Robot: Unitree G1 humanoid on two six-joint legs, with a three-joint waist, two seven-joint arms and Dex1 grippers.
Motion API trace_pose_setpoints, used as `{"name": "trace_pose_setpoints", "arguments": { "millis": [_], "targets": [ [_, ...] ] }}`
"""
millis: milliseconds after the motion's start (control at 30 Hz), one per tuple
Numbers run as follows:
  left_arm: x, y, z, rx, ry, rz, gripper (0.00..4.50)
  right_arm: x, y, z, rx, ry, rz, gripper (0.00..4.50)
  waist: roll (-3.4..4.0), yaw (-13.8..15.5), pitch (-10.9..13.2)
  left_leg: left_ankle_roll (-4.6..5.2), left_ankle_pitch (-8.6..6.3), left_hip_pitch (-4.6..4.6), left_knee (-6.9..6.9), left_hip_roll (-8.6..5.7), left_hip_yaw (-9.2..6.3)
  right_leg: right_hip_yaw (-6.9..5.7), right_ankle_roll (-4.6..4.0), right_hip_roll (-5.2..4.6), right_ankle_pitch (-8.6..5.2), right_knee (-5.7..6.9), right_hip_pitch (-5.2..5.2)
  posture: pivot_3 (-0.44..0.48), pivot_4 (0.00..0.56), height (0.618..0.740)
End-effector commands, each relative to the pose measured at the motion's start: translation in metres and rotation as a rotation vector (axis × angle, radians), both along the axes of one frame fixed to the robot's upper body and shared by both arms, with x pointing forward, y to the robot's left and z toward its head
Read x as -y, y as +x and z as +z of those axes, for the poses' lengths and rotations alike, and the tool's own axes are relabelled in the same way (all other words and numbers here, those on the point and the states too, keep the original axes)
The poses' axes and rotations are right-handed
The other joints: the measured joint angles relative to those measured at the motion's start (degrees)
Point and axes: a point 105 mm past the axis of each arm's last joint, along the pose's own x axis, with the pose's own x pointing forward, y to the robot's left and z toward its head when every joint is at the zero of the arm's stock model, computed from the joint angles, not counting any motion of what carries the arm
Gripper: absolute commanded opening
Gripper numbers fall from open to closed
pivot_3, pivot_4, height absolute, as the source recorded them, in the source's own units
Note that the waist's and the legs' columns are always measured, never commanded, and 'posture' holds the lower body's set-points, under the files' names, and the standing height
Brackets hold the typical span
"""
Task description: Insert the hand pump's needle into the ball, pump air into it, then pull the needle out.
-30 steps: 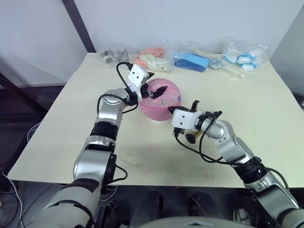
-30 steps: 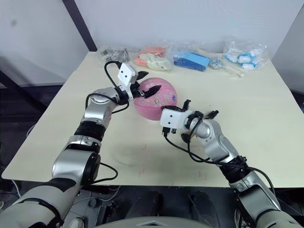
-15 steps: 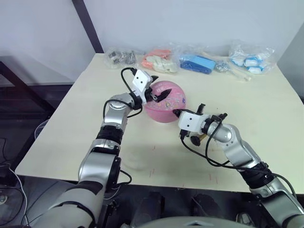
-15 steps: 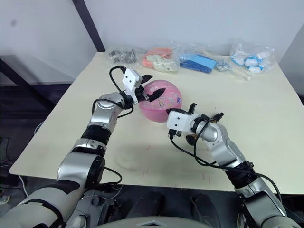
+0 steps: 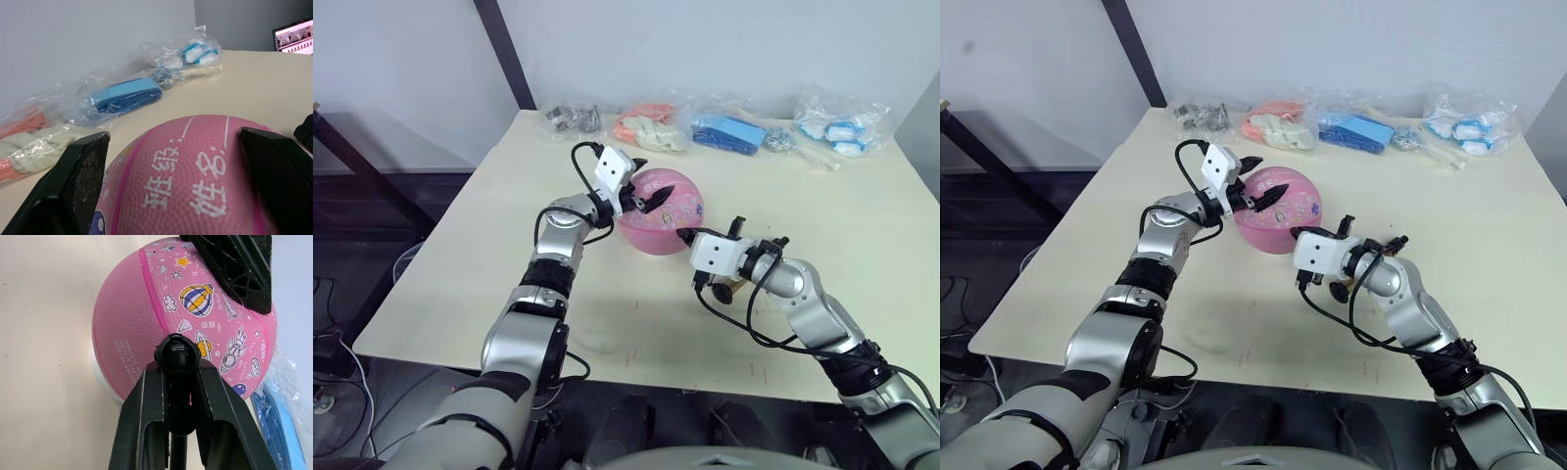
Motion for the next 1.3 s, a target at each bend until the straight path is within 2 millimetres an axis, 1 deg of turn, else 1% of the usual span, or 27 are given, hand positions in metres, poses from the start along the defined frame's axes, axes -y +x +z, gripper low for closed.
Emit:
{"name": "trace_pose_setpoints", "arguments": {
  "millis": [33,167,233,300,333,367,400,433,500,533,567,633,667,733,833,933,1000,1067,1100,1200,1300],
  "targets": [
    [-0.059,-0.026,-0.133,-0.44,0.221,0.221,4.5,-0.008,-0.023,0.048,0.161,0.073,0.116,0.12,0.0,0.2,0.0,0.0,0.0,0.0,0.0,-0.02,-0.01,0.0,0.01,-0.02,-0.01,0.0,0.01,0.0,0.15,0.738],
    [-0.059,-0.025,-0.133,-0.44,0.226,0.223,4.5,-0.007,-0.024,0.05,0.163,0.069,0.123,0.12,0.0,0.1,0.0,0.03,-0.02,0.01,-0.02,-0.15,-0.05,-0.02,0.12,-0.15,-0.1,0.01,0.04,0.0,0.15,0.738],
    [-0.059,-0.025,-0.133,-0.44,0.228,0.226,4.5,-0.006,-0.025,0.051,0.163,0.068,0.124,0.12,-0.17,-0.8,-0.1,0.04,-0.02,0.18,-0.06,-0.18,-0.04,0.09,0.23,-0.16,-0.17,0.03,0.08,0.0,0.15,0.738],
    [-0.059,-0.025,-0.134,-0.439,0.23,0.227,4.5,-0.006,-0.026,0.052,0.162,0.068,0.128,0.12,-0.59,-1.9,-0.5,0.05,-0.06,0.84,-0.29,-0.21,-0.17,0.15,0.6,-0.14,-0.39,0.0,0.6,0.0,0.15,0.738],
    [-0.058,-0.025,-0.134,-0.438,0.231,0.226,4.5,-0.005,-0.027,0.052,0.161,0.068,0.13,0.12,-0.71,-2.2,-0.6,0.03,-0.08,1.5,-0.69,-0.25,-0.21,0.39,0.78,-0.16,-0.5,-0.01,0.98,0.0,0.15,0.738],
    [-0.058,-0.024,-0.133,-0.437,0.23,0.225,4.5,-0.005,-0.028,0.052,0.161,0.068,0.132,0.12,-0.73,-2.9,-0.6,-0.15,-0.18,1.61,-0.98,-0.31,-0.31,0.49,0.88,-0.27,-0.59,-0.05,1.21,0.0,0.15,0.738],
    [-0.058,-0.024,-0.133,-0.437,0.229,0.224,4.5,-0.004,-0.029,0.053,0.16,0.076,0.133,0.12,-0.7,-3.0,-0.7,-0.26,-0.25,2.35,-1.34,-0.29,-0.41,0.51,0.78,-0.4,-1.03,-0.07,1.8,0.0,0.15,0.738],
    [-0.057,-0.025,-0.133,-0.438,0.221,0.221,4.5,-0.003,-0.029,0.053,0.156,0.091,0.127,0.12,-0.65,-2.9,-0.7,-0.29,-0.23,2.63,-1.73,-0.27,-0.47,0.57,0.62,-0.77,-1.17,-0.05,1.91,0.0,0.15,0.738],
    [-0.056,-0.025,-0.132,-0.44,0.208,0.212,4.5,0.003,-0.027,0.051,0.14,0.111,0.102,0.12,-0.59,-2.6,-0.8,-0.26,-0.19,2.7,-1.73,-0.28,-0.58,0.48,0.63,-0.72,-1.16,-0.05,1.85,0.0,0.15,0.738],
    [-0.056,-0.025,-0.132,-0.442,0.201,0.209,4.5,0.006,-0.026,0.05,0.13,0.126,0.084,0.12,-0.59,-2.5,-0.8,-0.19,-0.1,2.78,-1.72,-0.31,-0.67,0.35,0.81,-0.65,-1.06,-0.06,1.79,0.0,0.15,0.738],
    [-0.056,-0.026,-0.131,-0.441,0.19,0.203,4.5,0.011,-0.023,0.047,0.123,0.133,0.059,0.12,-0.59,-2.5,-0.8,-0.22,-0.07,2.76,-1.72,-0.33,-0.72,0.2,0.82,-0.51,-1.05,-0.05,1.77,0.0,0.15,0.738],
    [-0.055,-0.026,-0.129,-0.438,0.172,0.195,4.5,0.022,-0.018,0.043,0.109,0.15,0.004,0.12,-0.58,-2.6,-0.8,-0.26,-0.09,2.73,-1.72,-0.35,-0.73,0.17,0.84,-0.52,-1.04,-0.05,1.76,0.0,0.15,0.738],
    [-0.055,-0.026,-0.127,-0.434,0.155,0.188,4.5,0.034,-0.011,0.042,0.103,0.184,-0.062,0.12,-0.57,-2.7,-0.8,-0.3,-0.12,2.73,-1.72,-0.36,-0.73,0.18,0.83,-0.53,-1.05,-0.05,1.76,0.0,0.15,0.738],
    [-0.055,-0.026,-0.123,-0.422,0.137,0.175,4.5,0.051,-0.001,0.042,0.094,0.244,-0.152,0.12,-0.54,-2.7,-0.7,-0.36,-0.16,2.72,-1.73,-0.35,-0.74,0.21,0.66,-0.61,-1.14,-0.04,1.75,0.0,0.15,0.738],
    [-0.053,-0.026,-0.118,-0.407,0.107,0.15,4.5,0.069,0.008,0.045,0.092,0.321,-0.235,0.12,-0.49,-2.7,-0.7,-0.35,-0.15,2.63,-1.75,-0.35,-0.78,0.21,0.66,-0.71,-1.14,-0.04,1.64,0.0,0.15,0.738],
    [-0.051,-0.026,-0.108,-0.377,0.061,0.117,4.5,0.092,0.017,0.046,0.073,0.384,-0.326,0.12,-0.46,-2.7,-0.7,-0.27,-0.11,2.52,-1.78,-0.36,-0.8,0.16,0.81,-0.69,-1.06,-0.04,1.44,0.0,0.15,0.738],
    [-0.052,-0.026,-0.102,-0.356,0.037,0.099,4.5,0.112,0.024,0.047,0.056,0.453,-0.413,0.12,-0.44,-2.7,-0.6,-0.27,-0.11,2.46,-1.78,-0.36,-0.81,0.16,0.81,-0.68,-1.06,-0.04,1.37,0.0,0.15,0.738],
    [-0.052,-0.025,-0.095,-0.331,0.014,0.085,4.5,0.127,0.029,0.044,0.01,0.534,-0.487,0.12,-0.42,-2.8,-0.5,-0.25,-0.1,2.36,-1.78,-0.37,-0.8,0.18,0.81,-0.65,-1.06,-0.04,1.26,0.0,0.15,0.738],
    [-0.052,-0.025,-0.092,-0.324,0.003,0.08,4.5,0.131,0.03,0.042,-0.013,0.576,-0.511,0.12,-0.4,-2.8,-0.5,-0.23,-0.08,2.29,-1.82,-0.39,-0.8,0.27,0.8,-0.47,-1.05,-0.05,1.13,0.0,0.15,0.738],
    [-0.054,-0.024,-0.085,-0.301,-0.025,0.066,4.5,0.138,0.029,0.039,-0.059,0.703,-0.548,0.12,-0.34,-2.8,-0.5,-0.12,-0.02,2.13,-1.95,-0.39,-0.81,0.43,0.77,-0.35,-1.06,-0.05,0.84,0.0,0.15,0.738],
    [-0.053,-0.025,-0.073,-0.265,-0.058,0.027,4.5,0.142,0.025,0.03,-0.126,0.8,-0.569,0.12,-0.19,-2.8,-0.4,-0.1,-0.01,1.79,-1.98,-0.38,-0.89,0.45,0.71,-0.26,-1.05,-0.02,0.47,0.0,0.15,0.738]
  ]
}}
